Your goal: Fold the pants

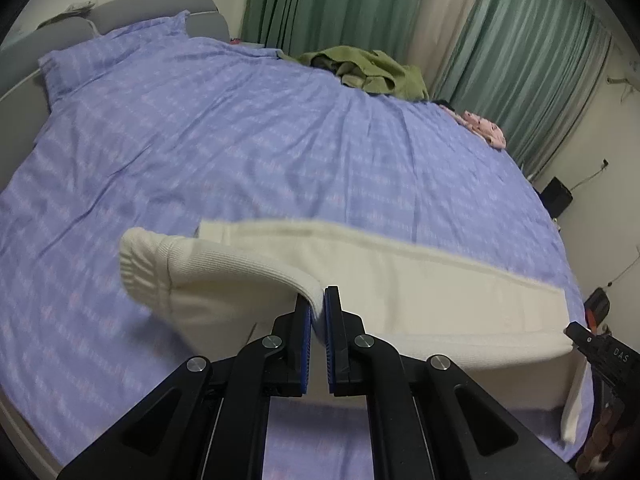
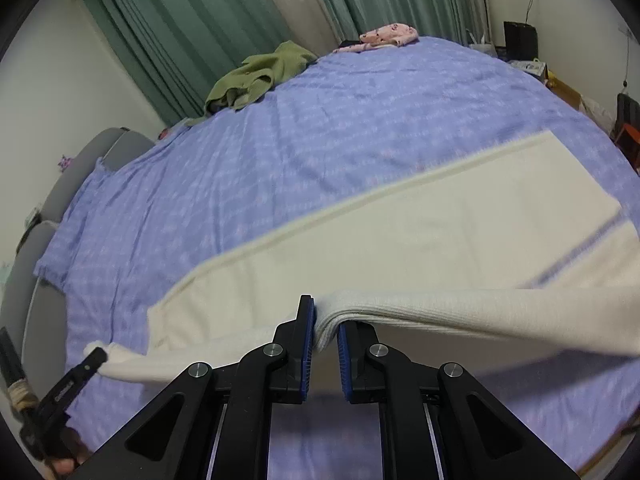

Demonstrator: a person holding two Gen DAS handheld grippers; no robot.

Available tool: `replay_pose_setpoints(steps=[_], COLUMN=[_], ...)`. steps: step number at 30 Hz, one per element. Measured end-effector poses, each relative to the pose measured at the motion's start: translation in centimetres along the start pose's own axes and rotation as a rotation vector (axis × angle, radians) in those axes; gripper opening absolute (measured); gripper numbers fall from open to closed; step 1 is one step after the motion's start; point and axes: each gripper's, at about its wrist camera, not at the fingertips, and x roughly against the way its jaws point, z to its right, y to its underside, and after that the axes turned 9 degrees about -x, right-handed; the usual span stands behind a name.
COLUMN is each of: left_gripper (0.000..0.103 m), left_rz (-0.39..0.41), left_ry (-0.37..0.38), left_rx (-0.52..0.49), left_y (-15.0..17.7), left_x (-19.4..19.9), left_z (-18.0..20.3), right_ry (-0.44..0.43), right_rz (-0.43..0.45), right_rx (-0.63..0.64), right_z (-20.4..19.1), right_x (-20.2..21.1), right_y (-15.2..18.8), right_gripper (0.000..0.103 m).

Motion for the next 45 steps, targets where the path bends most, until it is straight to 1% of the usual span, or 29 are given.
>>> replay_pose_setpoints(steps=[1, 4, 7, 9, 13, 16, 18, 20, 21, 22, 23, 24, 25, 26, 27, 28, 29, 30, 33, 35, 37, 38, 40, 42, 45], left_gripper=[0.008, 0.008, 0.008, 0.008, 0.009, 0.009, 0.011, 0.013, 0.015, 0.016, 0.026, 0.053, 0.066, 0.074, 0.073, 0.073, 0.073, 0.073, 0.074, 0.075, 0.08, 0.084, 0.086, 0.09, 0.092], left_rz=[0.005, 0.006, -0.037, -0.073, -0.127, -0.169, -0.188, -0.211, -0.219, -0.222, -0.216, -0.199, -0.153, -0.105, -0.081, -0.072, -0.075, -0.078, -0.06, -0.046, -0.028, -0.022, -0.003, 0.01, 0.021], left_ry=[-0.005, -0.03, -0.033, -0.042, -0.071, -0.076, -0.086, -0.102, -0.109, -0.12, -0.134, -0.148, -0.168, -0.185, -0.186, -0.174, -0.154, -0.15, -0.116, -0.083, -0.041, -0.021, 0.038, 0.072, 0.121], left_rx=[-0.001, -0.014, 0.007, -0.004, -0.051, -0.049, -0.056, -0.081, -0.097, -0.116, -0.127, -0.133, -0.139, -0.139, -0.14, -0.146, -0.16, -0.171, -0.24, -0.278, -0.299, -0.303, -0.316, -0.338, -0.38], left_y=[-0.7, -3.1, -4.9, -5.9, -6.4, -6.6, -6.6, -6.7, -6.8, -6.9, -7.0, -7.2, -7.5, -7.7, -7.9, -8.1, -8.2, -8.3, -7.9, -7.3, -6.5, -6.4, -5.8, -5.0, -3.6], left_x=[-0.7, -4.1, -8.3, -11.4, -15.6, -18.0, -19.2, -20.2, -20.4, -20.4, -20.1, -19.6, -18.5, -17.3, -16.4, -15.5, -14.5, -13.7, -10.1, -7.3, -3.8, -2.5, 0.8, 3.7, 8.0], left_z=[0.1, 0.3, -0.3, -0.7, -0.6, -1.0, -1.0, -0.6, -0.4, 0.0, 0.2, 0.4, 0.4, 0.6, 0.7, 0.8, 1.1, 1.2, 2.5, 3.4, 4.4, 5.0, 6.2, 7.4, 9.5], right_ry=[-0.01, -0.007, 0.007, 0.036, 0.063, 0.088, 0.115, 0.13, 0.137, 0.135, 0.122, 0.102, 0.079, 0.063, 0.049, 0.043, 0.037, 0.034, 0.02, -0.001, -0.02, -0.025, -0.025, -0.016, 0.027], right_rz=[0.004, 0.007, -0.023, -0.047, -0.09, -0.126, -0.15, -0.181, -0.196, -0.212, -0.214, -0.205, -0.187, -0.175, -0.159, -0.139, -0.115, -0.101, -0.041, -0.007, 0.014, 0.026, 0.041, 0.05, 0.061], right_rx=[-0.004, 0.034, 0.064, 0.084, 0.12, 0.155, 0.178, 0.184, 0.187, 0.184, 0.18, 0.177, 0.179, 0.182, 0.183, 0.189, 0.208, 0.226, 0.291, 0.311, 0.305, 0.299, 0.295, 0.289, 0.276], right_z=[-0.5, -1.9, -2.7, -3.2, -3.7, -4.0, -4.0, -3.9, -3.8, -3.8, -3.9, -4.0, -4.4, -4.7, -5.1, -5.5, -6.1, -6.6, -8.0, -8.2, -8.1, -7.8, -7.3, -6.6, -5.1], right_x=[-1.1, -4.7, -8.7, -12.0, -16.9, -19.9, -21.5, -22.7, -23.1, -23.2, -23.1, -22.6, -21.7, -21.1, -20.1, -19.2, -17.9, -16.9, -12.6, -9.1, -5.8, -3.9, -0.2, 3.1, 7.9], right_y=[-1.3, -3.6, -5.2, -6.2, -7.3, -7.6, -7.6, -7.6, -7.6, -7.7, -7.8, -8.0, -8.1, -8.2, -8.3, -8.4, -8.4, -8.4, -7.8, -7.2, -6.6, -6.1, -5.1, -4.0, -2.6], right_gripper=[0.013, 0.013, 0.013, 0.013, 0.012, 0.013, 0.013, 0.016, 0.019, 0.025, 0.03, 0.045, 0.059, 0.063, 0.066, 0.066, 0.067, 0.067, 0.068, 0.069, 0.076, 0.076, 0.076, 0.076, 0.076])
